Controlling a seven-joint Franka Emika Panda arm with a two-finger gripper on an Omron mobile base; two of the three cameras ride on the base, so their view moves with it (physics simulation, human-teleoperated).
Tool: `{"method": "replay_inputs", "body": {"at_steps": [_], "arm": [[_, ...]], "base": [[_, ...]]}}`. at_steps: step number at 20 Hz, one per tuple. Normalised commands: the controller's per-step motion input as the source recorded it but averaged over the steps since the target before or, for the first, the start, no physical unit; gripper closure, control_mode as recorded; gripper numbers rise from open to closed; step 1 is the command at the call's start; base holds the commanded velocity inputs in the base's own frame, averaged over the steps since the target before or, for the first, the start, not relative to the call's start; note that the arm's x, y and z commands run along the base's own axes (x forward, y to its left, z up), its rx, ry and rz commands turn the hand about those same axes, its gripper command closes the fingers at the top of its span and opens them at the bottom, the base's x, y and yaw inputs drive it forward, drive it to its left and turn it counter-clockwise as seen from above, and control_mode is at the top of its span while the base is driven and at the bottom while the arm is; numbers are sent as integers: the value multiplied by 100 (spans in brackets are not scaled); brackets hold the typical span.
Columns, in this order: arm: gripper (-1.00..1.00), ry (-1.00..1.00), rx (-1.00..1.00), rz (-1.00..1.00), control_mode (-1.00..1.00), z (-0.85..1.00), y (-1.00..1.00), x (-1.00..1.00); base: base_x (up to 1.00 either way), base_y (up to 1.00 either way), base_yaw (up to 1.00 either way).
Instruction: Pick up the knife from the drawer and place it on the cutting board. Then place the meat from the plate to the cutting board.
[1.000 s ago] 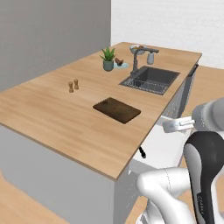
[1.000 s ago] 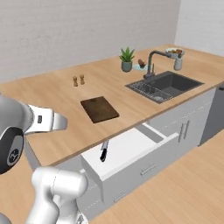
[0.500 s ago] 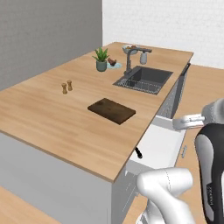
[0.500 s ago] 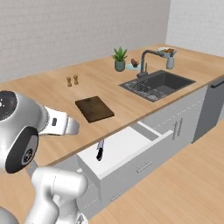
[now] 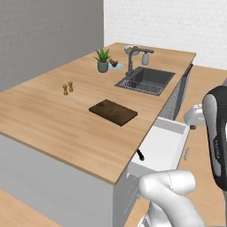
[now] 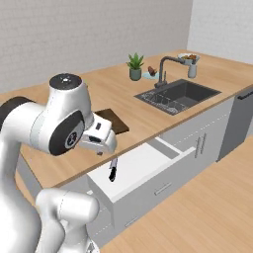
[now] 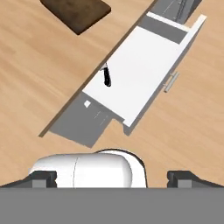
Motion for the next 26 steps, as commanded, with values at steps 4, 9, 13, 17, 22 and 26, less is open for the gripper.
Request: {"method": "replay_inputs", "body": {"at_steps": [4, 9, 13, 17, 22, 26], "arm": [[-100, 16, -2, -14, -100, -76, -36, 59], [-100, 17, 0, -9, -100, -65, -48, 76], [-100, 17, 0, -10, -100, -43, -37, 68], [-100, 8, 0, -9, -100, -45, -43, 56], [-100, 7, 0, -9, -100, -46, -42, 48], [-100, 0, 0, -15, -100, -44, -11, 61]], "base": [[0, 0, 0], [0, 0, 0], [0, 0, 0], [0, 0, 0], [0, 0, 0], [0, 0, 0]]}}
